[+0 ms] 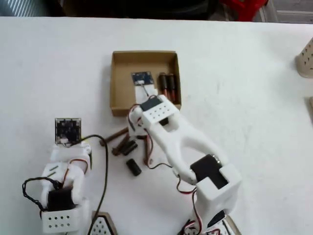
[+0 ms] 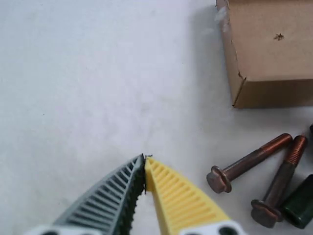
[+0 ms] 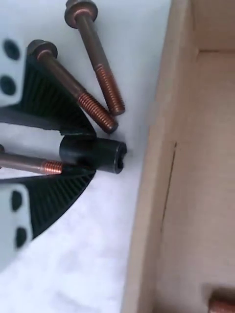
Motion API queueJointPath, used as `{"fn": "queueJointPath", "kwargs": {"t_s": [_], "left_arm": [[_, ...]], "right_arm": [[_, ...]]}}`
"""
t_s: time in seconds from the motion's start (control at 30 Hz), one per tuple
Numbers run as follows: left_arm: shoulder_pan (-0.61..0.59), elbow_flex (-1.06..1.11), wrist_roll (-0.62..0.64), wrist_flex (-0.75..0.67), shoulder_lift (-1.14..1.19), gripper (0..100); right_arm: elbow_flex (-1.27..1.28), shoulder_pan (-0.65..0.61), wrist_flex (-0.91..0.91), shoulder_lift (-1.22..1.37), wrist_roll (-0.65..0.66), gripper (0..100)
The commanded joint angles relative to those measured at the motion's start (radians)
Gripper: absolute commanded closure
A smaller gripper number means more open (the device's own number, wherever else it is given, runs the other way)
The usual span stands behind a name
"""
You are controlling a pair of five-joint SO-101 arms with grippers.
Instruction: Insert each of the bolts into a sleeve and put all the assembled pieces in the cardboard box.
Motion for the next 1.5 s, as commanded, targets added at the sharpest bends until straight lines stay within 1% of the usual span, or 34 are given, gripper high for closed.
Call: {"fn": "queueJointPath", "kwargs": {"t_s": [0.0,0.4,0.47,0.57,0.63,0.83,0.97,1.2,1.47], "left_arm": [[-0.001,-0.002,-0.011,0.005,0.002,98],[-0.001,-0.002,-0.011,0.005,0.002,98],[-0.001,-0.002,-0.011,0.005,0.002,98],[-0.001,-0.002,-0.011,0.005,0.002,98],[-0.001,-0.002,-0.011,0.005,0.002,98],[-0.001,-0.002,-0.011,0.005,0.002,98],[-0.001,-0.002,-0.011,0.005,0.002,98],[-0.001,-0.002,-0.011,0.005,0.002,98],[-0.001,-0.002,-0.011,0.005,0.002,98]], "right_arm": [[-0.014,0.039,-0.001,0.001,0.025,96.0],[-0.072,-0.004,-0.008,0.012,0.023,95.7],[-0.072,-0.012,-0.008,0.012,0.017,92.5],[-0.072,-0.018,-0.008,0.012,-0.055,84.8],[-0.072,-0.028,-0.01,0.012,-0.074,82.8],[-0.069,-0.027,-0.081,0.027,-0.078,88.5],[-0.077,-0.027,-0.105,0.061,-0.075,89.2],[-0.094,-0.027,-0.03,0.065,-0.074,89.2],[-0.095,-0.033,0.016,0.062,-0.072,89.3]]}}
